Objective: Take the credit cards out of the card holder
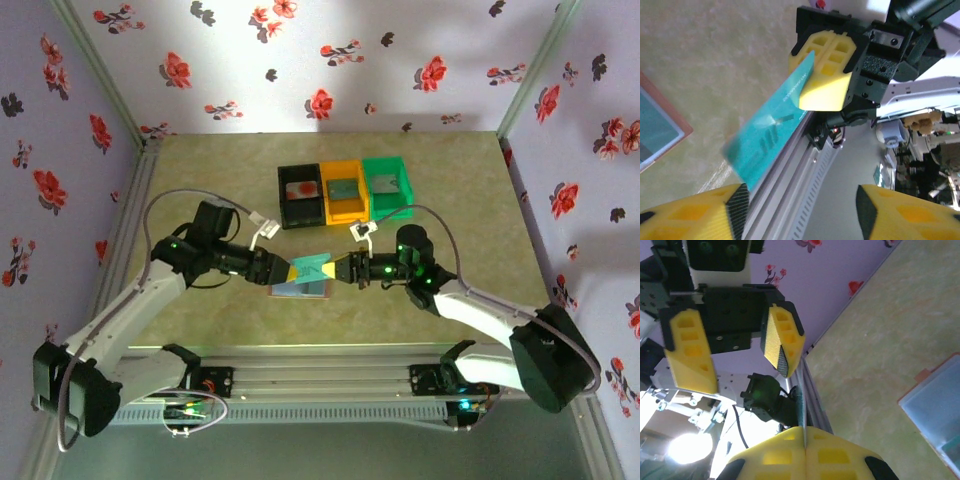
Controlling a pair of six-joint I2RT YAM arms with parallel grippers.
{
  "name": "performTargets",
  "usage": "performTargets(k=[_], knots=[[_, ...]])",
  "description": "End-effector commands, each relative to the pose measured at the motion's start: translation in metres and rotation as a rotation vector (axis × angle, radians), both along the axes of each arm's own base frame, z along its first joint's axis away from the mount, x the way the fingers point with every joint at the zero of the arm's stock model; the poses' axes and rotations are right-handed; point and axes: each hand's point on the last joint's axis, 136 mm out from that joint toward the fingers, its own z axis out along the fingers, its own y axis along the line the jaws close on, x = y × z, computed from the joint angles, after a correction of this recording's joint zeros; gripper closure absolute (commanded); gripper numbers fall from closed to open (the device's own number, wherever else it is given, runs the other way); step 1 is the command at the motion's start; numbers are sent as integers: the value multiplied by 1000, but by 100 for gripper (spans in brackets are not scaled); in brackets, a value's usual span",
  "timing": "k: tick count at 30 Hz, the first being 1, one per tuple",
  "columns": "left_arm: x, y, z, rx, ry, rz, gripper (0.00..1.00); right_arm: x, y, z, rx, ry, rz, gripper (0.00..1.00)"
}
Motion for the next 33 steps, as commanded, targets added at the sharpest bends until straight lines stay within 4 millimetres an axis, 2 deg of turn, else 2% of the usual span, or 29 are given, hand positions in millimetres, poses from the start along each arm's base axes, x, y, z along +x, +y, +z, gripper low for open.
performTargets(k=[1, 5, 9, 12, 18, 24, 29, 33], knots=[[10, 6, 16, -22, -82, 55, 32, 11, -8, 9, 20, -21, -65, 100], [17, 13, 20, -22, -123, 108, 22, 18, -13, 22, 37, -33, -98, 100], [29, 24, 16, 27, -177, 202, 7, 31, -21, 23, 15, -27, -164, 100], [43, 37, 15, 71, -239, 319, 1, 44, -29, 27, -2, -25, -229, 100], [59, 69, 24, 90, -388, 546, 0, 63, -41, 28, -79, -35, -327, 100], [62, 98, 33, 88, -507, 708, 0, 82, -53, 24, -142, -21, -401, 100], [63, 105, 31, 112, -514, 743, 0, 82, -46, 33, -99, -16, -350, 100], [63, 98, 34, 59, -455, 744, 0, 73, -39, 43, -24, -12, -282, 100]])
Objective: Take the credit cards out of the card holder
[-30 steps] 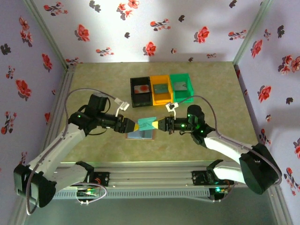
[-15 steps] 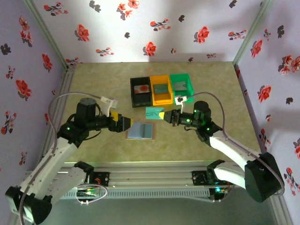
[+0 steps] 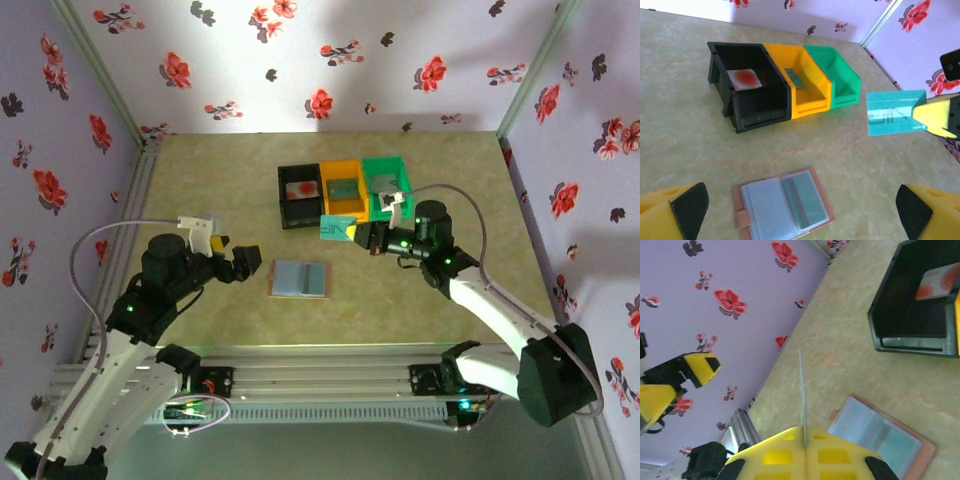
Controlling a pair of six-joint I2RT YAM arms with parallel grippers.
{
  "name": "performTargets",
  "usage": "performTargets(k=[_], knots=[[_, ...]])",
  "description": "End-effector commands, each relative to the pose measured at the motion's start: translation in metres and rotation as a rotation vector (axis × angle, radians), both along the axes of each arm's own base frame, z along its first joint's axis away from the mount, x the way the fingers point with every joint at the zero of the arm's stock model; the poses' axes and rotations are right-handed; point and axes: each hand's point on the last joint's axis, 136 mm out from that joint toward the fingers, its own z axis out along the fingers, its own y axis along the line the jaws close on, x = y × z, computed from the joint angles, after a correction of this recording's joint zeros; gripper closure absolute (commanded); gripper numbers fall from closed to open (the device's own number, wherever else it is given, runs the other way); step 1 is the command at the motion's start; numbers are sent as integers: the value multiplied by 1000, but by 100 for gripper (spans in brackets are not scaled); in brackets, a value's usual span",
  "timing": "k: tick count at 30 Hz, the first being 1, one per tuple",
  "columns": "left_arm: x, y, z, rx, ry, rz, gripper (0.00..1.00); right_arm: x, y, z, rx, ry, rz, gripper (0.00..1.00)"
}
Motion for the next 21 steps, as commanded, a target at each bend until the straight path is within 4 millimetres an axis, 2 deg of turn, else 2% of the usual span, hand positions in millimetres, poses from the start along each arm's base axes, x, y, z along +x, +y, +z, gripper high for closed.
performTargets(k=[1, 7, 11, 17, 21], knots=[[6, -4, 12, -94, 4, 16, 0, -7, 8, 27, 103, -59, 76, 100], [14, -41, 14, -404, 110, -81, 0, -15, 12, 43, 210, -67, 106, 100], [24, -56, 21, -608, 89, -83, 0, -19, 21, 46, 242, -52, 116, 100], [27, -90, 34, -675, 16, -110, 0, -17, 31, 54, 306, -47, 55, 100], [34, -96, 41, -780, -15, -94, 0, -12, 32, 54, 320, -35, -5, 100]])
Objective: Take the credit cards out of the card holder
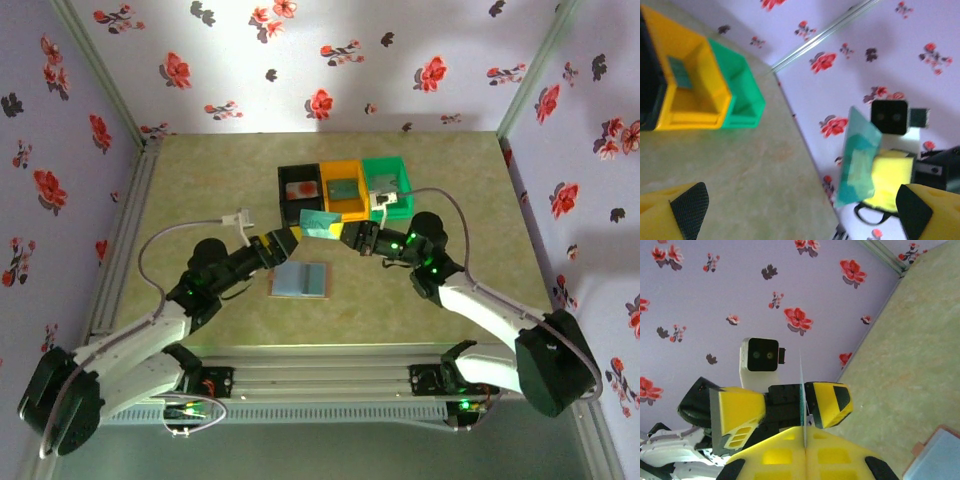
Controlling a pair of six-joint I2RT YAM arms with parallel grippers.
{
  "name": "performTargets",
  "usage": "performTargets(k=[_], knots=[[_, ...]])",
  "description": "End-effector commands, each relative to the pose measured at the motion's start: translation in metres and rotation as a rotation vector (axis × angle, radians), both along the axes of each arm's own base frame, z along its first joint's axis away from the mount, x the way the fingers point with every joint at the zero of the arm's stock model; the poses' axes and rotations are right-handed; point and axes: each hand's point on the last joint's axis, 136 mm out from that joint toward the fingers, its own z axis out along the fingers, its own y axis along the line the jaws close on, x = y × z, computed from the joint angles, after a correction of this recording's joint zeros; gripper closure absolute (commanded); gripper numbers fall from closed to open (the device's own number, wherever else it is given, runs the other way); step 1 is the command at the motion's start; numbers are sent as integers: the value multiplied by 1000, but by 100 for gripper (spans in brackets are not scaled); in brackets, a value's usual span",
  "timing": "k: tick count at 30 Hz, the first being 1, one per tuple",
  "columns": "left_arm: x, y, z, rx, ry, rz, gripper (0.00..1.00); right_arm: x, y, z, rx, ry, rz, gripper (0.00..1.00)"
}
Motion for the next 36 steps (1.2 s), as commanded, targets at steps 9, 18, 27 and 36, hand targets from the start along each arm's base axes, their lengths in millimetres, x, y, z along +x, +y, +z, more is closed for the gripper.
performTargets(k=[9, 18, 27, 36], knots=[[15, -16, 49, -323, -94, 35, 13, 19, -8, 8, 120, 25, -194, 100], [15, -33, 53, -343, -85, -1, 26, 19, -5, 15, 188, 3, -247, 100], [17, -40, 56, -368, -77, -8, 41, 22, -5, 15, 217, -1, -314, 100], [18, -42, 59, -373, -83, -11, 65, 21, 3, 14, 256, 23, -317, 100]])
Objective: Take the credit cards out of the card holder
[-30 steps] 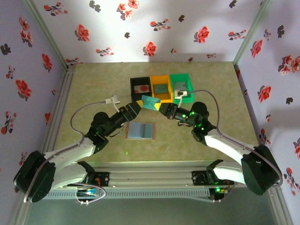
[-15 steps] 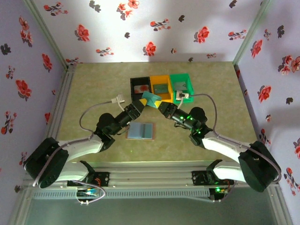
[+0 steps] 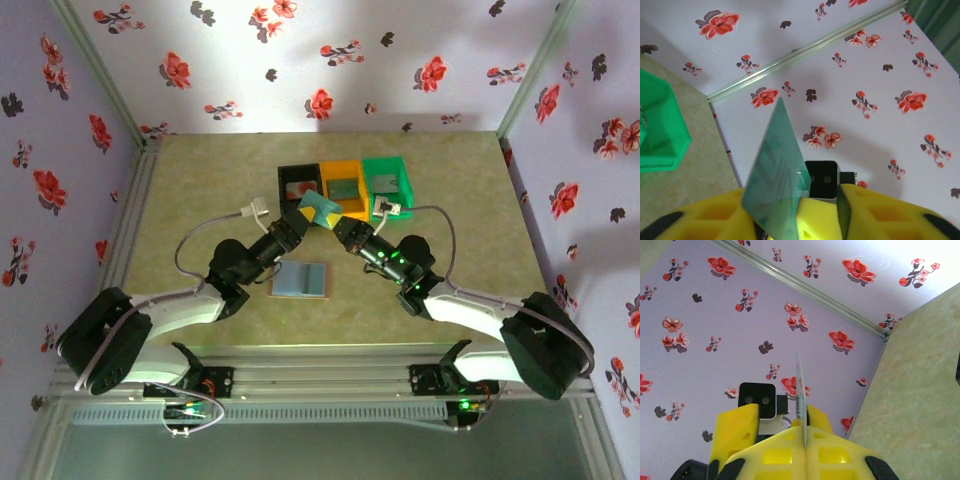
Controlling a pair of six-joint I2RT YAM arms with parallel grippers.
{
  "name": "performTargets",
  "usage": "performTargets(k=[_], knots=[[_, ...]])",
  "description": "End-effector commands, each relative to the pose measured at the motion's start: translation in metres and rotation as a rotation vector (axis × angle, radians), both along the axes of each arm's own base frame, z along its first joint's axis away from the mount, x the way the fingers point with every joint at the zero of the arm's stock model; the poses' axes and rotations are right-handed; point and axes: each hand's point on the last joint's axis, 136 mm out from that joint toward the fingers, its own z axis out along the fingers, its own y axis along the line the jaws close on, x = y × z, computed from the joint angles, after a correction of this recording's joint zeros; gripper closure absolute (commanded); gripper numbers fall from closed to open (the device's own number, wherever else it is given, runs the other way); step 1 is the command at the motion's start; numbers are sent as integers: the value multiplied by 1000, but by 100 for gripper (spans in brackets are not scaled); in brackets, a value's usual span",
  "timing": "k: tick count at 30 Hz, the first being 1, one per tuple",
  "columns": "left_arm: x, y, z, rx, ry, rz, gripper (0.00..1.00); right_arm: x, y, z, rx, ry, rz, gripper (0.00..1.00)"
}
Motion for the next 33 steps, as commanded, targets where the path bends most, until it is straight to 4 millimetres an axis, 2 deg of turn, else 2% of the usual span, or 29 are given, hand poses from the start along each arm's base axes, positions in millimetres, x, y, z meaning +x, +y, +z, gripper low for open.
performTargets(k=[1, 6, 8, 11, 17, 19, 20, 24, 27, 33], knots=[[0, 0, 23, -51, -52, 11, 68, 0, -2, 10, 54, -18, -24, 100], [2, 0, 23, -52, -52, 15, 94, -2, -1, 10, 48, -21, -30, 100], [3, -1, 24, -53, -51, 15, 100, -4, -1, 10, 40, -22, -27, 100], [4, 1, 24, -50, -53, 10, 100, -9, 0, 11, 2, -39, -15, 91], [14, 10, 13, -30, 10, -81, 100, -22, -7, 0, -181, -52, -2, 56], [15, 14, 5, -16, 40, -126, 100, -27, -12, -2, -232, -68, -6, 54], [15, 14, 2, -3, 55, -152, 100, -30, -15, -3, -250, -75, 0, 49], [5, 10, -2, 90, 77, -284, 100, -32, -28, -9, -347, -82, -9, 46], [-14, 1, -5, 218, 71, -413, 100, -31, -35, -7, -375, -80, 42, 46], [-54, 2, -36, 564, 114, -602, 100, -29, -33, -2, -374, -49, 233, 46]])
